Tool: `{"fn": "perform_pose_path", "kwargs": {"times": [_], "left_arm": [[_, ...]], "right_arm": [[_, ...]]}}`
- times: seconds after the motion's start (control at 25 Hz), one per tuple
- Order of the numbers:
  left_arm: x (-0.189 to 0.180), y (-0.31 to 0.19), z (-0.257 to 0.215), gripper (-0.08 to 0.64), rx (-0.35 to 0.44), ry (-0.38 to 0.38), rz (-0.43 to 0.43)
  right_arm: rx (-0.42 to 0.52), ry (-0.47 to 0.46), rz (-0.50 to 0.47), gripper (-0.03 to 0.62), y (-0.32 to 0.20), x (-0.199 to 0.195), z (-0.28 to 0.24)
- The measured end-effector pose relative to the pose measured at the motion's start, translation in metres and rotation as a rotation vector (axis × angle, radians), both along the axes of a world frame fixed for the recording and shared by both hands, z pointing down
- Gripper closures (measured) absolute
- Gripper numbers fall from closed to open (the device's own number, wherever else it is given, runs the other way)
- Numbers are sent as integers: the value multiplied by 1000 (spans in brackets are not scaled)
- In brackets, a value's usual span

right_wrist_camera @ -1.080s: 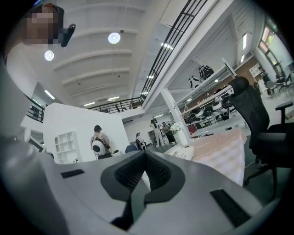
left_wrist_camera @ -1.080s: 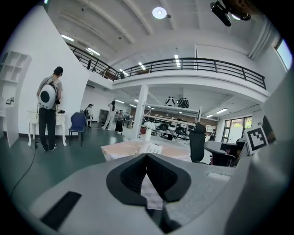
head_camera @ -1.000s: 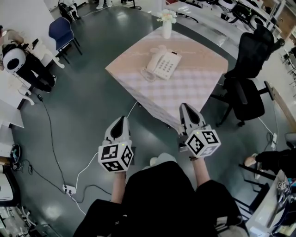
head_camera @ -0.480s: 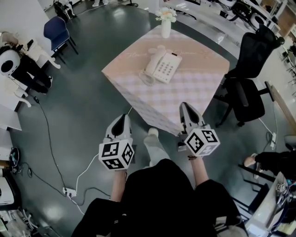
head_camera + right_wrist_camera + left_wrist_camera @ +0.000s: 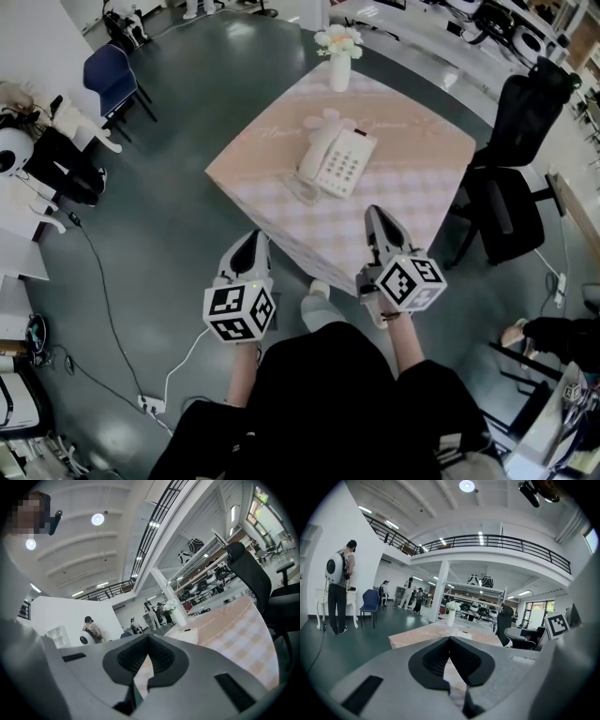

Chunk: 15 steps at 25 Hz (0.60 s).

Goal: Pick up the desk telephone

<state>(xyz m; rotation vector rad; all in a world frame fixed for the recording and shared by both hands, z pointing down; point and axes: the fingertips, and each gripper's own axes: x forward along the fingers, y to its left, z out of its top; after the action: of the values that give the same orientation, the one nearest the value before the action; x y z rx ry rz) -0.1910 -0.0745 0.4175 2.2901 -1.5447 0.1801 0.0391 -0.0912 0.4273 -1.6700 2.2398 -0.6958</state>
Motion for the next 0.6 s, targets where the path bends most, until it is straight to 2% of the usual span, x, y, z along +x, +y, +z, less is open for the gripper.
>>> {"fn": "perform_pose_path", "kwargs": {"times": [0.6], "left_arm": [[34, -127, 1, 560, -19, 8, 88]], "right_arm": [[-47, -48, 73, 600, -105, 32, 4]]}}
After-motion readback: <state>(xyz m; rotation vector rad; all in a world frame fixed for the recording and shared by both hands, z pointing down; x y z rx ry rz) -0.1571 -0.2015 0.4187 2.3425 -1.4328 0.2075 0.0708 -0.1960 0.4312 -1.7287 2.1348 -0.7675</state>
